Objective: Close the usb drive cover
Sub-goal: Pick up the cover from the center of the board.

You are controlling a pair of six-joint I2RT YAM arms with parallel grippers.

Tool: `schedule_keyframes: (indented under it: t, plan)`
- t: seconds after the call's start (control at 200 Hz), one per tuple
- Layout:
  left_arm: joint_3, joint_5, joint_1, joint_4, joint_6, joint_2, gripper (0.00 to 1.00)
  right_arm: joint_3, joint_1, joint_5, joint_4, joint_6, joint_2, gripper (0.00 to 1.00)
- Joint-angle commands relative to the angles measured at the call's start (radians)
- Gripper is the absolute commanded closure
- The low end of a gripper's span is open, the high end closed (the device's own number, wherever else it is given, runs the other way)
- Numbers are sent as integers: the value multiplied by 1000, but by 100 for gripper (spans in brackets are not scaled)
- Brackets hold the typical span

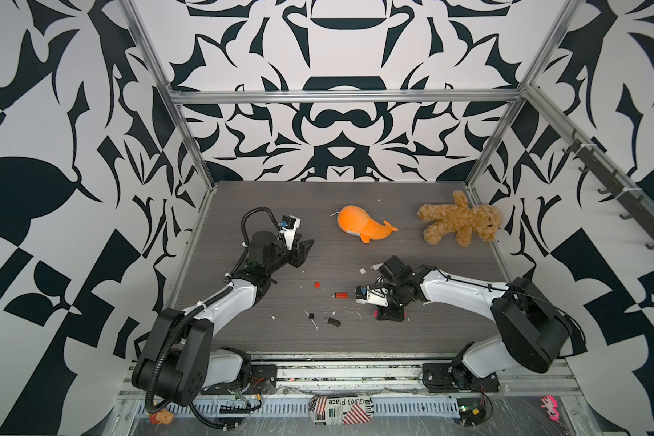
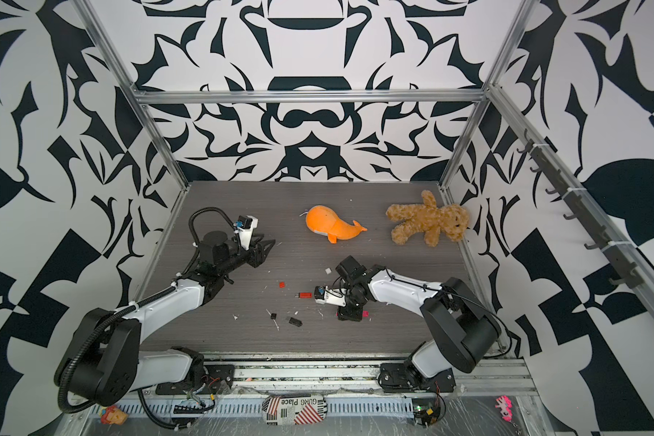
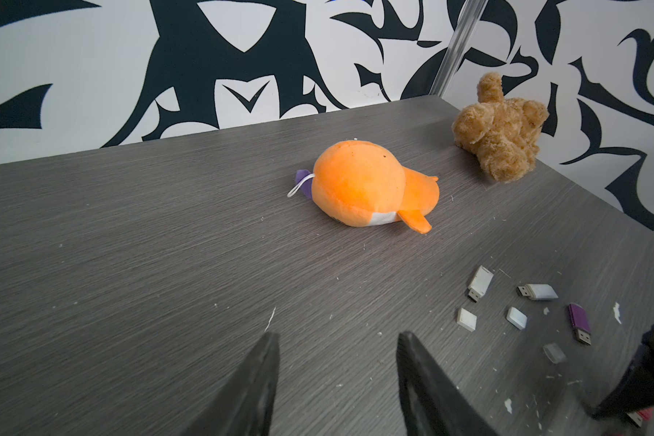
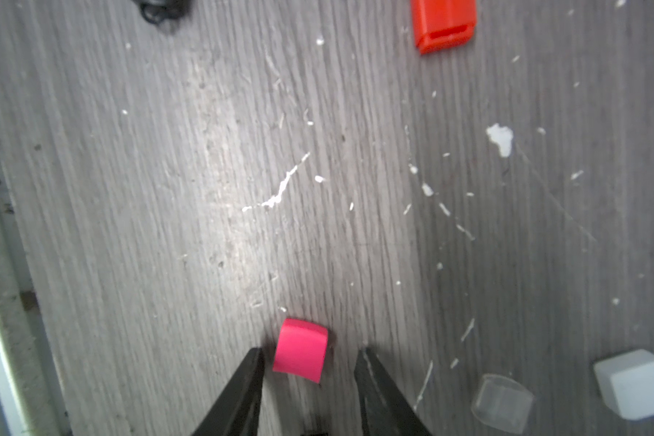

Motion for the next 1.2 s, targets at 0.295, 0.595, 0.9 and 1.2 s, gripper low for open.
schedule_keyframes:
  t: [0.295,0.595,0.9,1.2]
  plan:
    - [-18,-4,-9,14,8,-16,46,-5,10,67,-11,14,27,60]
    - [-3,4,-11,6,16,-11,46,-5,9,65,-42,-9,26,67]
    - [7,72,-14,1,2,11,46,-1,9,18,-13,-30,4,79]
    - [32,339,-15,-33,-99,67,55,-21,9,-28,154,-72,-107,83]
